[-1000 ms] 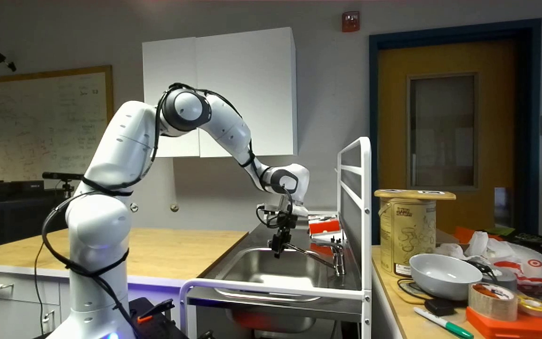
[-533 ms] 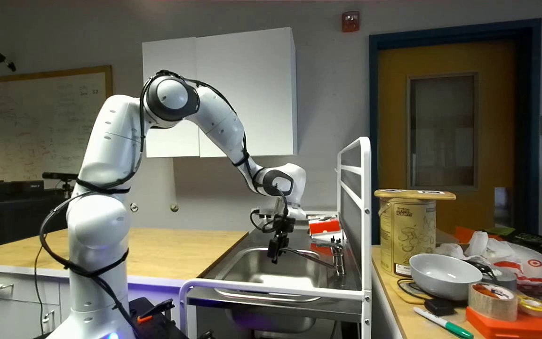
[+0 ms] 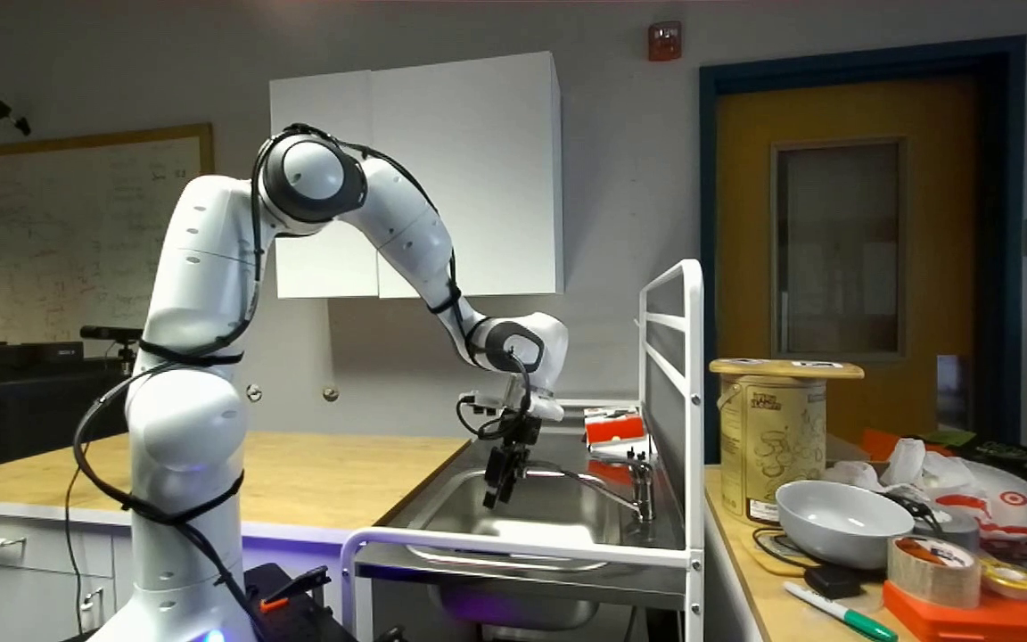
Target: Push the faucet to the right
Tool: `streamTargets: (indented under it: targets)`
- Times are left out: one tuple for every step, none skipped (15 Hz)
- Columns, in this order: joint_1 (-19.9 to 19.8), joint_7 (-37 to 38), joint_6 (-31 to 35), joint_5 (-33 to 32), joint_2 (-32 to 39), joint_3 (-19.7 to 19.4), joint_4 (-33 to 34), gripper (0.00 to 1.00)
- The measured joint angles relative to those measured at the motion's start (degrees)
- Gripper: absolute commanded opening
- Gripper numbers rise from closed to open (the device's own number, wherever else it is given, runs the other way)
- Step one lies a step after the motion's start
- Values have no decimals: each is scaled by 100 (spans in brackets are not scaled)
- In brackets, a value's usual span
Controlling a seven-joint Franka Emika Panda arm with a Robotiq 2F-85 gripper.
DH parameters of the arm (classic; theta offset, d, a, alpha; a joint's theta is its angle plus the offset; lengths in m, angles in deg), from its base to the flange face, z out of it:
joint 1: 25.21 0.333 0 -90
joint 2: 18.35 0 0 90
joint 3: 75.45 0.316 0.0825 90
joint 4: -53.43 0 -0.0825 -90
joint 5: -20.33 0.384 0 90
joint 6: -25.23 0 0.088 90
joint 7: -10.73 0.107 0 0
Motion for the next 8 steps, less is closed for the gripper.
streamTargets:
  targets:
    - [19, 0, -24, -50, 0, 12, -69, 100]
    - [37, 0, -30, -94, 0, 24, -143, 100]
    - [61, 0, -33, -144, -2, 34, -206, 100]
    - [90, -3, -33, -176, -12, 51, -261, 100]
    - [119, -21, -36, -186, -40, 76, -311, 100]
    - [148, -61, -38, -187, -88, 108, -356, 100]
    - [173, -103, -42, -187, -160, 151, -403, 100]
    - [201, -148, -51, -187, -258, 198, -454, 100]
